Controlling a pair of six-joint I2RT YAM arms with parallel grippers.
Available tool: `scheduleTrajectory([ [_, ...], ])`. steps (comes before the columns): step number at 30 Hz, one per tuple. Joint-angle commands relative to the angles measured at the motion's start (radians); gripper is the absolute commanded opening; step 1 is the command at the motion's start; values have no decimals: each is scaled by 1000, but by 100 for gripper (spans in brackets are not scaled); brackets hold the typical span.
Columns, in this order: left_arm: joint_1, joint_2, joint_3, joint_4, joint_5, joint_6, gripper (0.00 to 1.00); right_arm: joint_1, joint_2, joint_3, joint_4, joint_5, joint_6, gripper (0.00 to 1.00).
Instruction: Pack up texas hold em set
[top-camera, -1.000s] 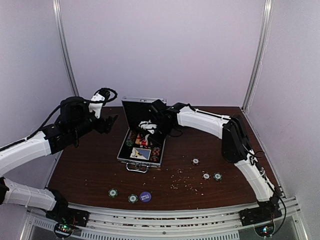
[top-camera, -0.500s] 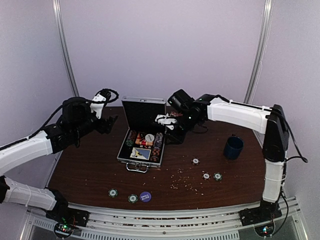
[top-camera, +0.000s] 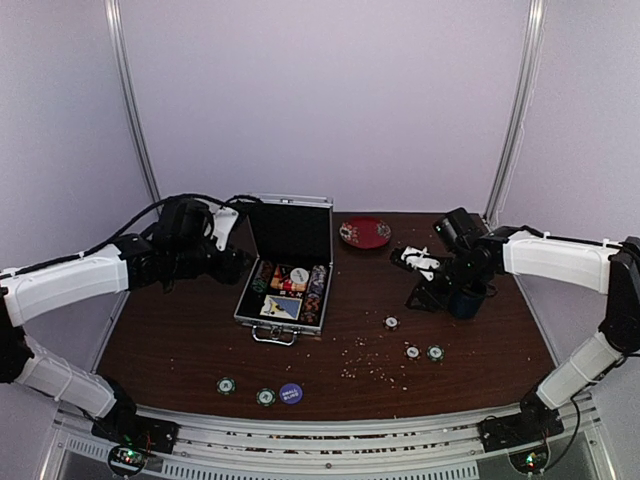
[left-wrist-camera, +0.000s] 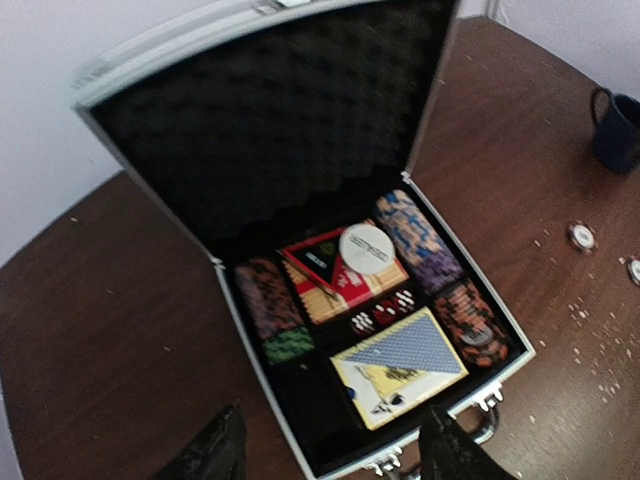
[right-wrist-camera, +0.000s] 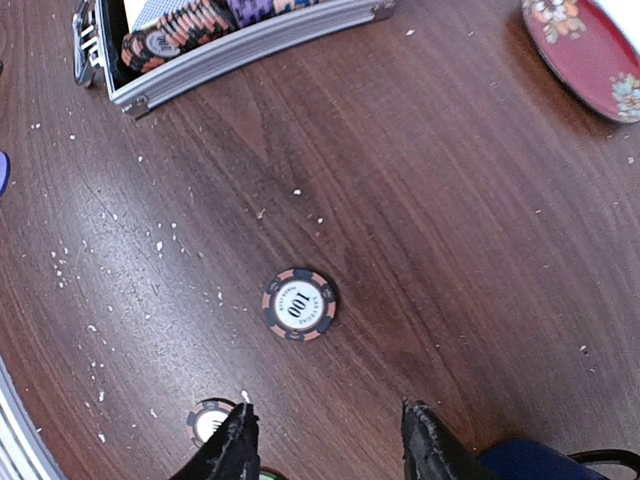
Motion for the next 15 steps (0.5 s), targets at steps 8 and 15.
scheduleTrajectory([
  [8,-351,143,68,-365,97,-22,59,-45,-22,-66,183,-14,-45,49],
  [15,-461,245,143,-445,122,29,64,-45,-24,-59,200,15,-54,50],
])
